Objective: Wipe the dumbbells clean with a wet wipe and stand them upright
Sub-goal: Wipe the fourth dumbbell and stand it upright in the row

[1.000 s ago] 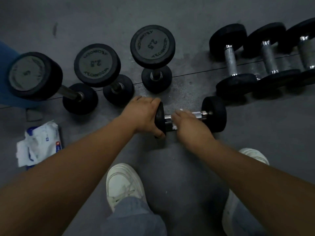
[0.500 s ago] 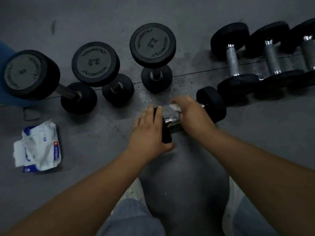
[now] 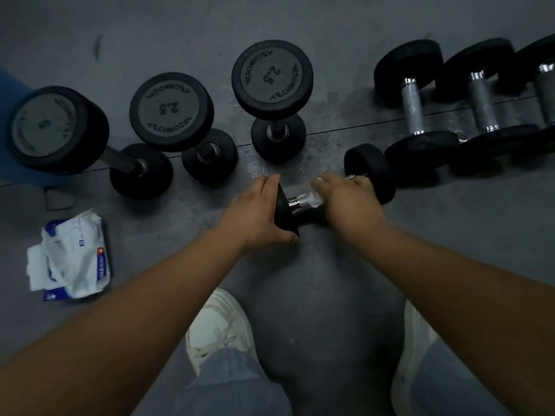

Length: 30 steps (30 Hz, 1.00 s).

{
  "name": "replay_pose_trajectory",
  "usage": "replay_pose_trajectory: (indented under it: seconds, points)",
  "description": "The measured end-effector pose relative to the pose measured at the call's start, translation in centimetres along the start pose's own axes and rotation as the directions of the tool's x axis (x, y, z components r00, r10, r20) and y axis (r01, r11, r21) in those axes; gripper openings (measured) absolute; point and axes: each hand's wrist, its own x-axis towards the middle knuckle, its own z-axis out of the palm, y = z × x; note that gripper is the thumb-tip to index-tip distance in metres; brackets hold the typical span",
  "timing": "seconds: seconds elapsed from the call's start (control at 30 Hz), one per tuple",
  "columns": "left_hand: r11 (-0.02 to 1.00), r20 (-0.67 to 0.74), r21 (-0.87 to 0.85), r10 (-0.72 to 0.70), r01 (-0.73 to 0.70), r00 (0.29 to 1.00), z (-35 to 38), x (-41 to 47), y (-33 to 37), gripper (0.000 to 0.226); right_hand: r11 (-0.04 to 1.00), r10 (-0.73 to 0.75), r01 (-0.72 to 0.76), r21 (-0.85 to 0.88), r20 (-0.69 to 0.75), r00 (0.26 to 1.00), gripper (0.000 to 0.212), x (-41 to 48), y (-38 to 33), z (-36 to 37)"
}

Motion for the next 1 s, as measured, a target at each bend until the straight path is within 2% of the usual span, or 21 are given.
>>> replay_pose_trajectory:
  seconds: [0.03, 0.13, 0.17, 0.23, 0.27, 0.4, 0.43, 0.5, 0.53, 0.63, 0.73, 0.77, 0.87, 0.9, 0.97, 1.0]
  points:
    - [1.000, 0.005, -0.013, -0.002, 0.002, 1.000, 0.0, 0.2, -0.1, 0.126, 1.000, -0.001, 0.001, 0.000, -0.018, 1.000, 0.032, 0.2, -0.7, -0.1]
    - [0.999, -0.006, -0.030, 0.013, -0.013, 1.000, 0.1, 0.1, -0.3, 0.125, 0.972, -0.234, 0.236, -0.022, 0.057, 0.971, 0.023, 0.4, -2.8, 0.7]
    - [0.999, -0.012, -0.029, 0.018, -0.018, 1.000, 0.2, 0.1, -0.3, 0.125, 0.977, -0.215, 0.215, 0.007, 0.055, 0.975, 0.022, 0.6, -1.9, 0.5]
    - [0.999, -0.033, -0.027, 0.026, -0.027, 0.999, 0.4, -0.1, -0.3, 0.124, 0.993, 0.023, -0.025, 0.116, 0.014, 1.000, 0.024, 1.5, 0.1, -0.3]
    - [0.999, -0.044, -0.026, 0.029, -0.030, 0.999, 0.5, -0.2, -0.3, 0.124, 0.989, 0.091, -0.090, 0.119, 0.002, 0.996, 0.023, 1.7, 0.2, -0.3]
    - [0.999, -0.095, -0.018, 0.038, -0.040, 0.995, 1.3, -1.2, -0.1, 0.123, 0.986, -0.165, 0.162, 0.040, 0.073, 0.984, 0.019, 0.7, -2.8, 0.4]
    - [0.999, -0.110, -0.003, 0.043, -0.043, 0.993, 1.6, -1.5, 0.1, 0.122, 0.994, -0.097, 0.093, 0.063, 0.069, 0.993, 0.016, 0.7, -2.2, 0.2]
    - [0.998, -0.149, 0.045, 0.053, -0.047, 0.987, 2.2, -2.2, 0.4, 0.120, 0.983, 0.136, -0.134, 0.127, -0.006, 0.991, 0.014, 0.7, -1.0, 0.3]
    - [0.996, -0.163, 0.069, 0.065, -0.054, 0.985, 2.4, -2.6, 0.7, 0.120, 0.979, 0.149, -0.147, 0.142, -0.006, 0.989, 0.013, 0.3, -1.3, 0.5]
    - [0.982, -0.137, 0.169, 0.105, -0.082, 0.985, 2.4, -3.1, 1.3, 0.117, 0.993, -0.005, -0.007, 0.119, 0.097, 0.995, 0.014, -1.3, -3.5, 0.6]
    - [0.952, -0.059, 0.294, 0.102, -0.080, 0.993, 1.3, -2.7, 1.6, 0.115, 0.970, 0.165, -0.166, 0.178, 0.017, 0.986, 0.015, -1.0, -2.3, 0.2]
    - [0.945, -0.032, 0.317, 0.099, -0.083, 0.995, 0.8, -2.3, 1.9, 0.113, 0.974, 0.153, -0.152, 0.166, 0.005, 0.988, 0.017, -1.0, -2.4, 0.3]
    - [0.944, 0.052, 0.328, 0.018, -0.034, 0.999, -0.6, -1.3, 2.7, 0.111, 0.986, -0.079, 0.072, 0.153, 0.043, 0.996, 0.020, -1.6, -3.6, -0.8]
    - [0.943, 0.066, 0.333, -0.019, -0.004, 0.998, -0.8, -1.1, 2.9, 0.114, 0.980, -0.038, 0.031, 0.196, 0.030, 0.999, 0.020, -1.2, -2.9, -1.3]
    - [0.950, 0.076, 0.303, -0.098, 0.070, 0.992, -0.7, -1.3, 3.5, 0.122, 0.960, 0.135, -0.130, 0.249, -0.001, 0.991, 0.015, -0.2, -0.7, -1.7]
    - [0.959, 0.073, 0.265, -0.128, 0.104, 0.989, -0.4, -1.5, 3.8, 0.126, 0.958, 0.156, -0.146, 0.245, -0.020, 0.988, 0.014, 0.0, -0.4, -1.5]
